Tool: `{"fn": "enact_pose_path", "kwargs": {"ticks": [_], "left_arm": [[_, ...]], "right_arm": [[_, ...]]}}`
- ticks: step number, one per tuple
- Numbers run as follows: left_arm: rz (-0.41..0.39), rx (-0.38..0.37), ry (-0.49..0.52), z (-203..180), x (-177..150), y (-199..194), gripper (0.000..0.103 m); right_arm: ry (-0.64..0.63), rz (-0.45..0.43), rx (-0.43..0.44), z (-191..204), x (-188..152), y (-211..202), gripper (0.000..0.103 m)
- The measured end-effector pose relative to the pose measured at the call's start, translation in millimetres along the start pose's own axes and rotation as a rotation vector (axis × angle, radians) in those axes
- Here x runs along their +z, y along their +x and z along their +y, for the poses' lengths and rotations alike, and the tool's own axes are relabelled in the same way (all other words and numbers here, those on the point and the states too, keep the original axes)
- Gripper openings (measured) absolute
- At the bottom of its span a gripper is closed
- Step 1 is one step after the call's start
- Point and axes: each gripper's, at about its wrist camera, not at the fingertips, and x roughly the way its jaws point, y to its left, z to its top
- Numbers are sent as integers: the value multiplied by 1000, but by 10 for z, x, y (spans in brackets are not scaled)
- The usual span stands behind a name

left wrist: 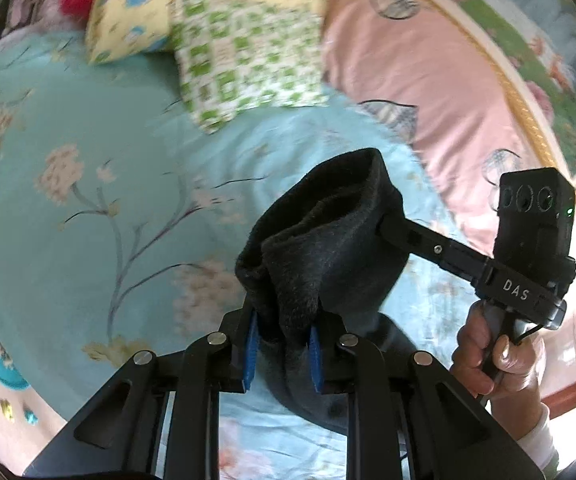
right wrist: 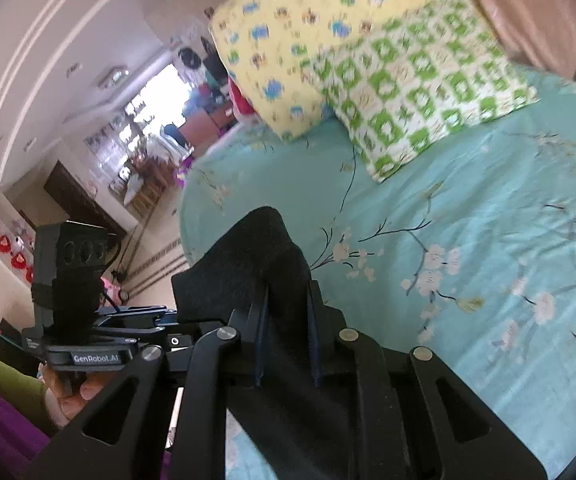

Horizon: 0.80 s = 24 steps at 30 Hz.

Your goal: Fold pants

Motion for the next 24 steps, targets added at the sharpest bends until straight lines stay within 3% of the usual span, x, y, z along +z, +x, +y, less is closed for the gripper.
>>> {"fn": "enact_pose_path", "kwargs": {"ticks": [9,24], "left_arm": [[0,-130,151,-778,-158,-172,20],[70,-223,331,-1676,-648,-142,20]], "right_arm": [[45,-159,-40,68,-305,-840,17],[141,-332,-86,-43,-1026,-1694,17]]}}
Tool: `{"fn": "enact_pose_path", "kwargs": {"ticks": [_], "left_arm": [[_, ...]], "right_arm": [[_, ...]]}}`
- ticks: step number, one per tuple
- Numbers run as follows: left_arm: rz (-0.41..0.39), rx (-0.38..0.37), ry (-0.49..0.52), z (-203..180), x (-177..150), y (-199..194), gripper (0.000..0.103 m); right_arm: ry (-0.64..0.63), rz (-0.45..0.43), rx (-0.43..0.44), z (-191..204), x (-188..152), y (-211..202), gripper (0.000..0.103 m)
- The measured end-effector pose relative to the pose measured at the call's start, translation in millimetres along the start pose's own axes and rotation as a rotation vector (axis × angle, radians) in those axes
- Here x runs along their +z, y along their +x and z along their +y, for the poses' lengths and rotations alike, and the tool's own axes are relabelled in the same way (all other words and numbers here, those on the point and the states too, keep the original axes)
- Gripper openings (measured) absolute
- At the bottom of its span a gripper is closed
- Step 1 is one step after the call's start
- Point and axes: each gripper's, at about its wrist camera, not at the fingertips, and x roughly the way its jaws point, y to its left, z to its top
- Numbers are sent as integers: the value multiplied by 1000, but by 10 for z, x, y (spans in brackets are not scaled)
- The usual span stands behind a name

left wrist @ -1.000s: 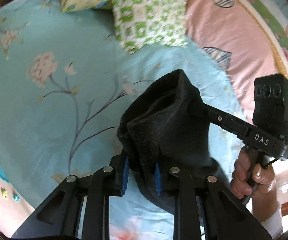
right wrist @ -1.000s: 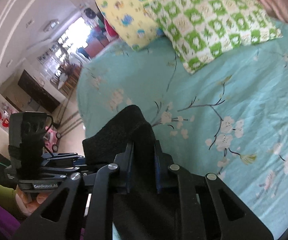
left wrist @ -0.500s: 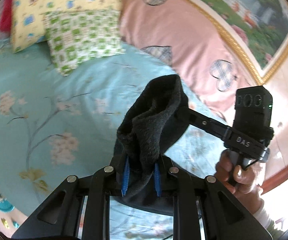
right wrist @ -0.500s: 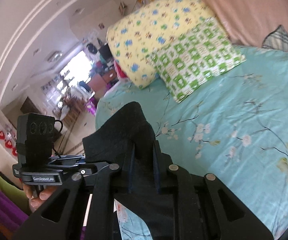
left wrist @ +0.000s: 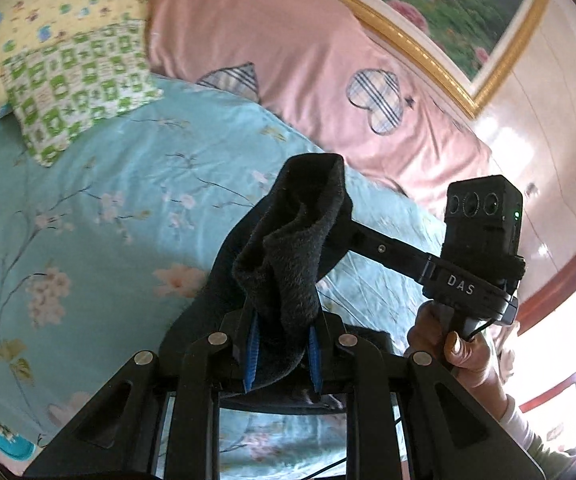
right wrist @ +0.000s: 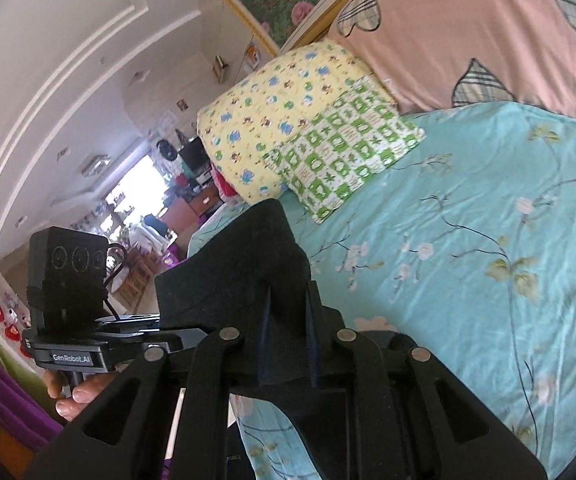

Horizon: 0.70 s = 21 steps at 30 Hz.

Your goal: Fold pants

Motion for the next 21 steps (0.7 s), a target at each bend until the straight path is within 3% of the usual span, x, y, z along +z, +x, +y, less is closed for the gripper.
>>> {"fn": "enact_pose_path", "kwargs": {"ticks": [14,21], "left_arm": [[140,-39,145,-733,-318,582,20],[199,-43,214,-975,-492,896,20]], "right_arm": [[156,-133,-67,-494,-664,-787,17],[209,-165,-111,-717,-940,-992,17]]}}
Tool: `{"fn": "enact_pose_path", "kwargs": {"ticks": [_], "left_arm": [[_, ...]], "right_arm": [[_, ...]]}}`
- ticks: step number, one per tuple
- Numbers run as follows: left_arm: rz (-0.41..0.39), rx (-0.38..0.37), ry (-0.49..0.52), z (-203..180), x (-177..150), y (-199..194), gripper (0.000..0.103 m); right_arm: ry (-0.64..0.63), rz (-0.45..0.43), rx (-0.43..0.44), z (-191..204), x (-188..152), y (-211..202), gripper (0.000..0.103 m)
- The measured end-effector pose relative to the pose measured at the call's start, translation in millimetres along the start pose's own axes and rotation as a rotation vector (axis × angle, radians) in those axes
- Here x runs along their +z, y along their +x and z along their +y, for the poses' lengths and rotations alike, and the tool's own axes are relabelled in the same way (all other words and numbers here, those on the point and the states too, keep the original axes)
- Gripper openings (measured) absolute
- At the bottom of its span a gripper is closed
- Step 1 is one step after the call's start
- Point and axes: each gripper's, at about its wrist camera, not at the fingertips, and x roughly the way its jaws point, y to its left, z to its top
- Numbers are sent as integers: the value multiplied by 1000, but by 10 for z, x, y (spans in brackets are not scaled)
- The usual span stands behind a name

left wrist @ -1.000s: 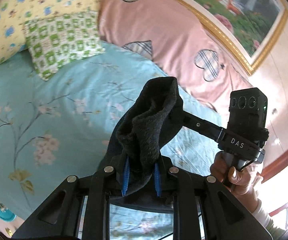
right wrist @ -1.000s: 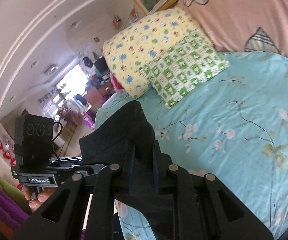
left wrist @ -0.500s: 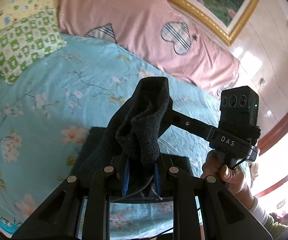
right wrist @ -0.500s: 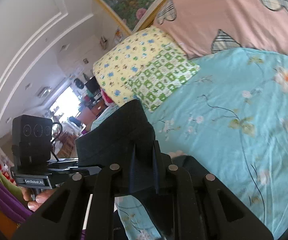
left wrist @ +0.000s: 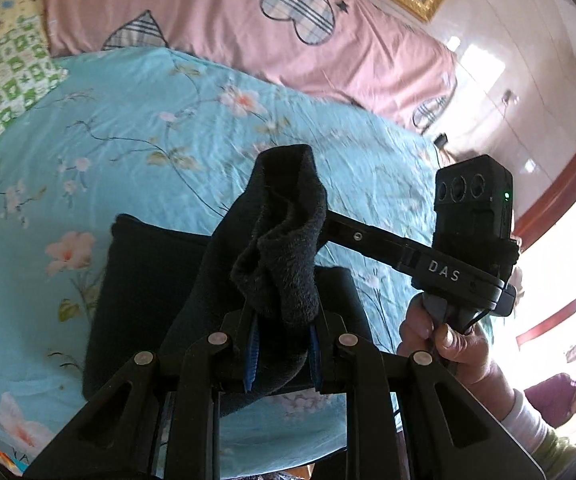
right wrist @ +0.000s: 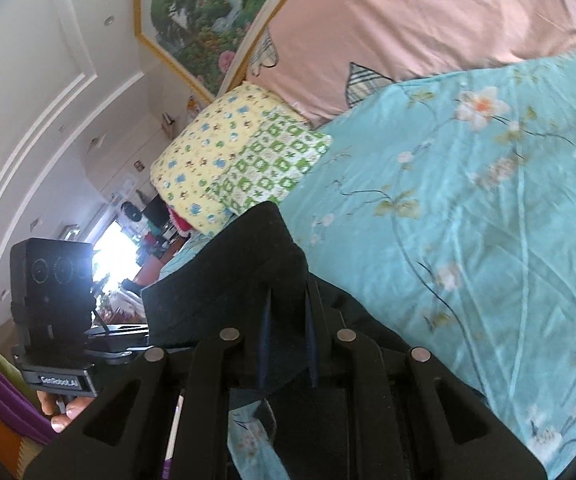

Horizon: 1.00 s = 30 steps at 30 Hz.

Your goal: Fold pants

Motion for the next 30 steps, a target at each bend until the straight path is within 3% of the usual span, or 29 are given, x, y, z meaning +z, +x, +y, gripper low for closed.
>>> {"fn": "enact_pose_path", "kwargs": {"ticks": [14,18,21,23,26,28,30], "left_arm": [[50,33,97,-225,-147,389,22],[59,22,120,-281,-203,464,28],[68,9,136,-318,-229,518,36],[72,-19,143,-338,-244,534,52],[94,-68,151,-388,-276,553,62],[88,-76,177,-444,-295,538,64],[91,-84,193,-472,-308,516,65]], "right_arm": [[79,2,-54,-397,-264,-140,18],[80,15,-115,-385,-318,-211,21],[99,5,-211,-370,-355,-314,21],[108,-22,-291,-343,-385,-442,27],[102,-70,-361,-235,-421,-639,60],[96,-93,-412,-157,-448,-740,68],[93,-111,-427,-86,-471,-829,68]]}}
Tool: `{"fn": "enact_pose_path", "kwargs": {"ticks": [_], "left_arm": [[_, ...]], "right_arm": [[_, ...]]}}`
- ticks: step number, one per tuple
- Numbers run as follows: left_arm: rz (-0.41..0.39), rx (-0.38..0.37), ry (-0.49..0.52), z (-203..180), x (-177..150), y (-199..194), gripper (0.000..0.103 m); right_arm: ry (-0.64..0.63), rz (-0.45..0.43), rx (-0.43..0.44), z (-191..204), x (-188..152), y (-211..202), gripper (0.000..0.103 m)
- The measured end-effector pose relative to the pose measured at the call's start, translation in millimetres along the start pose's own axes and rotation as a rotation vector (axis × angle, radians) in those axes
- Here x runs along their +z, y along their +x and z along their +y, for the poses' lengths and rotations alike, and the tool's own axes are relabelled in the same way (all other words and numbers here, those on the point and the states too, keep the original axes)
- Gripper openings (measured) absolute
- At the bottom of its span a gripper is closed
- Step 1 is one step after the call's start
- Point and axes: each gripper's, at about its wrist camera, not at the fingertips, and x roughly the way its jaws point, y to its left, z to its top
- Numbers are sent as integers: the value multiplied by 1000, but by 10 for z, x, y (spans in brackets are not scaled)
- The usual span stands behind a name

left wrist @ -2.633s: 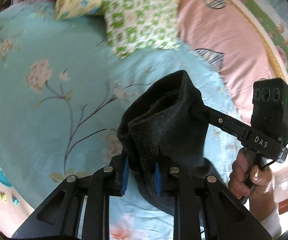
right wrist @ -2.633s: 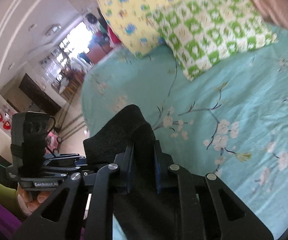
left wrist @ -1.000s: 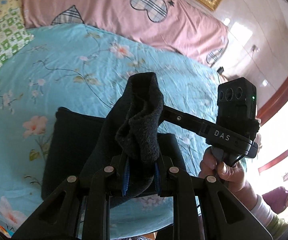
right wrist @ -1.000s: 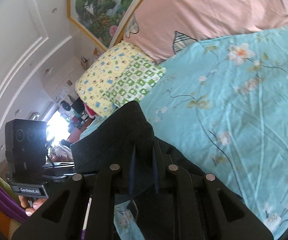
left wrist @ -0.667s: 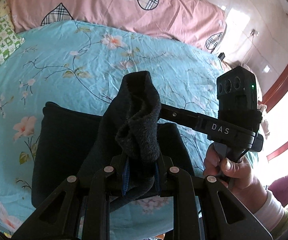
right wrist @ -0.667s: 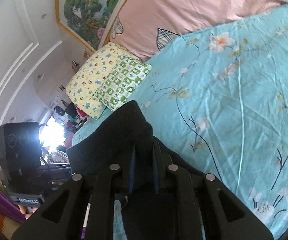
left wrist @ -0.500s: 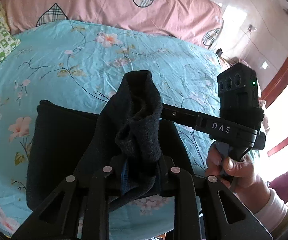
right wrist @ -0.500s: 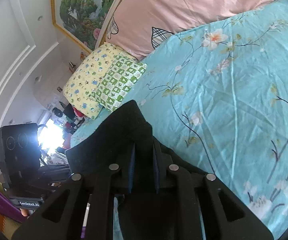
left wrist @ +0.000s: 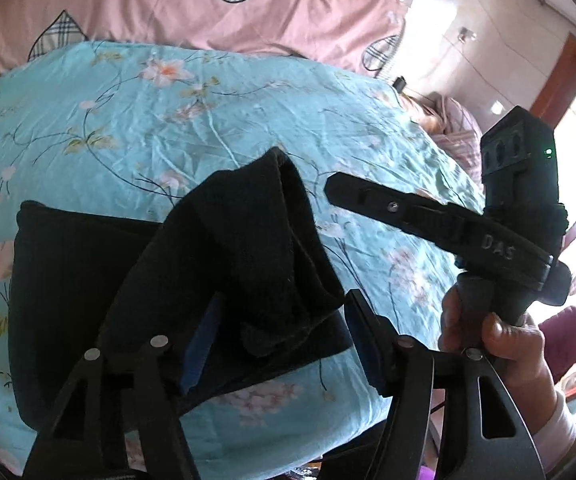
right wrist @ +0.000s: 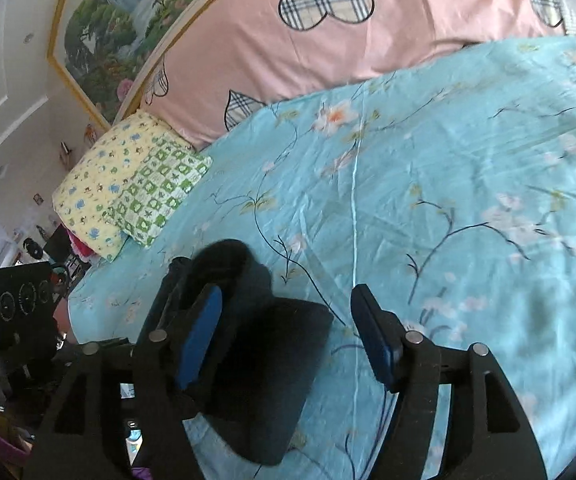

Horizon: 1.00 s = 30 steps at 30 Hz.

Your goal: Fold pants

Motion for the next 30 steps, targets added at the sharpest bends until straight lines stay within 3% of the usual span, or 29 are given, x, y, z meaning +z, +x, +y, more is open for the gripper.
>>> {"fn": "enact_pose_path", "kwargs": {"ticks": [3,7,19,23,30], "left_arm": [[-4,-21,6,-5,-12,-73,73],[-19,-43,-13,64,-12,-203,74],[-65,-126,-78,379,180,-547,75],[-98,-61,-81,477,183,-653,75],[-130,15,-189,906,16,-899,75]], "right_arm": [[21,-22,-25,7,-29,-141,69],[44,-40,-58,20,-72,-247,75],[115,-85,-85,159,-179,-406,79],[116,-75,-90,196,-177,-412,80],[122,-67,-86,299,-209,-319,89]]}}
